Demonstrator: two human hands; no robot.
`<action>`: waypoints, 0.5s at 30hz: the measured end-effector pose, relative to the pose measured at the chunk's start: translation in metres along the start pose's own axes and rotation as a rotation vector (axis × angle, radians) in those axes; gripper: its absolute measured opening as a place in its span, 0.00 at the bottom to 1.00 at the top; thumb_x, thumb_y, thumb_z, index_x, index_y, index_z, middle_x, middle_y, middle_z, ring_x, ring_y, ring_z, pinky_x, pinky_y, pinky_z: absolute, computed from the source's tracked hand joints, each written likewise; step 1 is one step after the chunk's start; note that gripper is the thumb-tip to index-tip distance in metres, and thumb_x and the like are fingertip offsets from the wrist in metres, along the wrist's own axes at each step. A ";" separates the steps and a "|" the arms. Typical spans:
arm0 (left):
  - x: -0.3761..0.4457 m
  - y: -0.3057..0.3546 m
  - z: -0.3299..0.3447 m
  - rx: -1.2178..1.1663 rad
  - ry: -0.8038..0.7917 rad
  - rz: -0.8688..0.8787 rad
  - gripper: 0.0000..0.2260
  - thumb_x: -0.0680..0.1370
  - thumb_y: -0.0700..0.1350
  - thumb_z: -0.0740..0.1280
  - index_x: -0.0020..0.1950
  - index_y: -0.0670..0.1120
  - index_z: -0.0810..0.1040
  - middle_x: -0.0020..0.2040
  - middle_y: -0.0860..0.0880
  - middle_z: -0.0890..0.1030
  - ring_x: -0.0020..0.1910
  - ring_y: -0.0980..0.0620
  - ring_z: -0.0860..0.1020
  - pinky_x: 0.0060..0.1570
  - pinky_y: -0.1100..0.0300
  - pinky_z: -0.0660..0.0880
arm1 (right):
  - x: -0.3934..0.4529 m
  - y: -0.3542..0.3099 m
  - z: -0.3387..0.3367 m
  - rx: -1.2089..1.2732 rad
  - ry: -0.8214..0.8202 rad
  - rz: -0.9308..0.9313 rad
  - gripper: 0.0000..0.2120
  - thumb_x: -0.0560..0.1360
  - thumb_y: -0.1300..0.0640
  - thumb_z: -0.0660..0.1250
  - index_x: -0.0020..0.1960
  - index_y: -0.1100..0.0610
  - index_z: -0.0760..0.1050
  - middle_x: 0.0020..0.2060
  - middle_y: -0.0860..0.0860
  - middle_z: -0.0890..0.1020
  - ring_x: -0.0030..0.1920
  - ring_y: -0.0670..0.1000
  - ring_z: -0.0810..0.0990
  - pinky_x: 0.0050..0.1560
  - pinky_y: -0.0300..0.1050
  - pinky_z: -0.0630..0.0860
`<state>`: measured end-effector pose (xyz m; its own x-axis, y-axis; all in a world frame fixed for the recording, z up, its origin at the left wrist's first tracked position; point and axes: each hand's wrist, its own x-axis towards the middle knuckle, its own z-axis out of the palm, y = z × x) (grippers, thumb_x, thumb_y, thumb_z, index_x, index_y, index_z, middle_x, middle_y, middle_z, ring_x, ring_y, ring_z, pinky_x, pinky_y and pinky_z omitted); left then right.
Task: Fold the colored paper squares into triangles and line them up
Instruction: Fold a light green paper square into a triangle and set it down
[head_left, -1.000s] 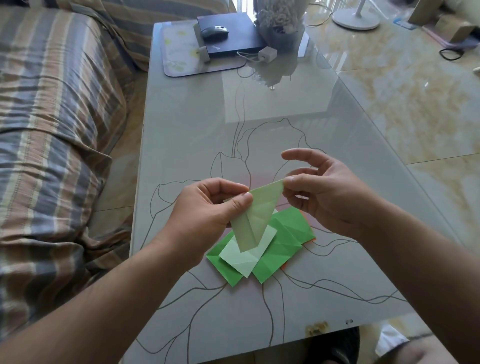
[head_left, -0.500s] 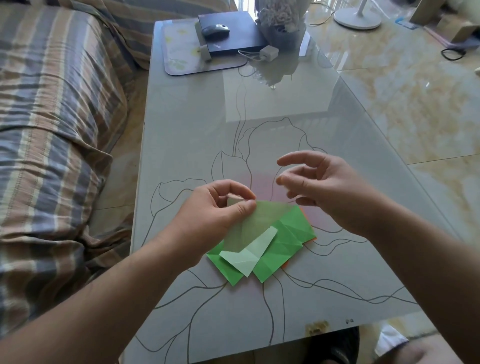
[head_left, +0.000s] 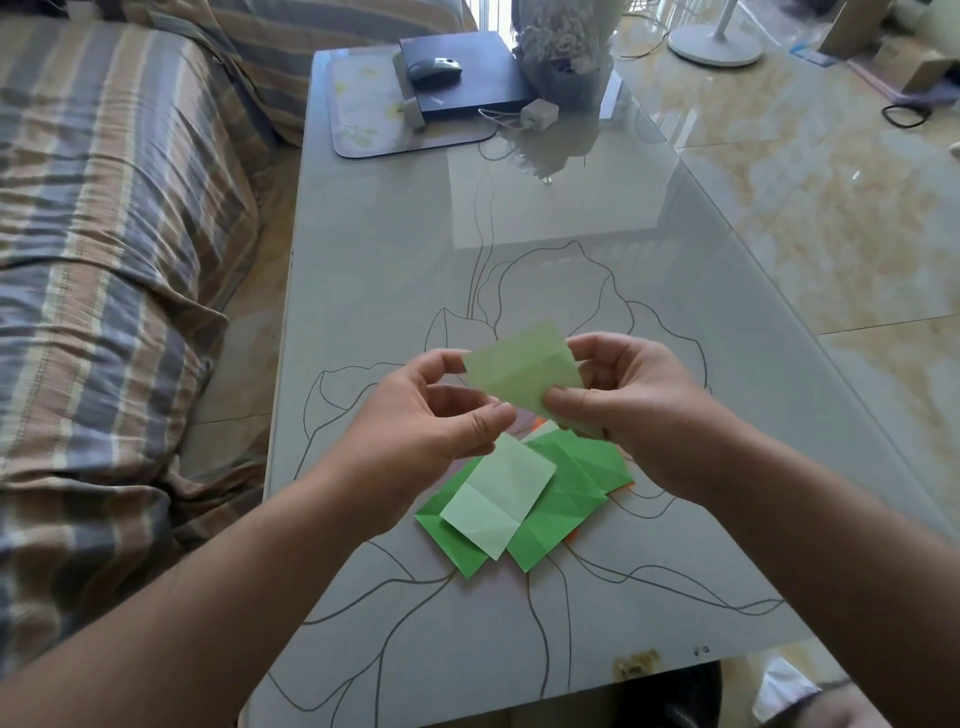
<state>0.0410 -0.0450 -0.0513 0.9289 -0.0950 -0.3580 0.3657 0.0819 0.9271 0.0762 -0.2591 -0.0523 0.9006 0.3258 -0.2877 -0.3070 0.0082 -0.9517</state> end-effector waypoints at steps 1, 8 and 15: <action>0.000 0.000 0.001 -0.024 0.001 -0.005 0.25 0.66 0.44 0.78 0.61 0.47 0.79 0.48 0.40 0.85 0.47 0.45 0.84 0.54 0.49 0.83 | 0.000 0.001 0.002 0.047 0.013 0.008 0.15 0.70 0.67 0.79 0.55 0.60 0.82 0.40 0.58 0.83 0.41 0.55 0.79 0.40 0.44 0.77; 0.001 0.000 0.005 -0.132 0.046 0.021 0.11 0.73 0.36 0.75 0.55 0.41 0.83 0.45 0.43 0.86 0.39 0.50 0.83 0.43 0.58 0.83 | -0.001 0.006 0.012 0.116 -0.001 0.005 0.17 0.67 0.63 0.77 0.54 0.63 0.81 0.40 0.57 0.85 0.38 0.53 0.82 0.38 0.40 0.78; 0.003 -0.001 0.004 -0.186 0.079 -0.014 0.04 0.73 0.37 0.74 0.47 0.40 0.82 0.36 0.45 0.81 0.34 0.51 0.79 0.40 0.59 0.82 | -0.002 0.004 0.013 0.115 0.008 0.004 0.17 0.65 0.61 0.77 0.53 0.62 0.81 0.40 0.56 0.85 0.37 0.52 0.82 0.38 0.40 0.78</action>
<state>0.0433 -0.0495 -0.0525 0.9227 -0.0202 -0.3850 0.3763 0.2638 0.8881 0.0689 -0.2470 -0.0545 0.9017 0.3183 -0.2926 -0.3434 0.1160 -0.9320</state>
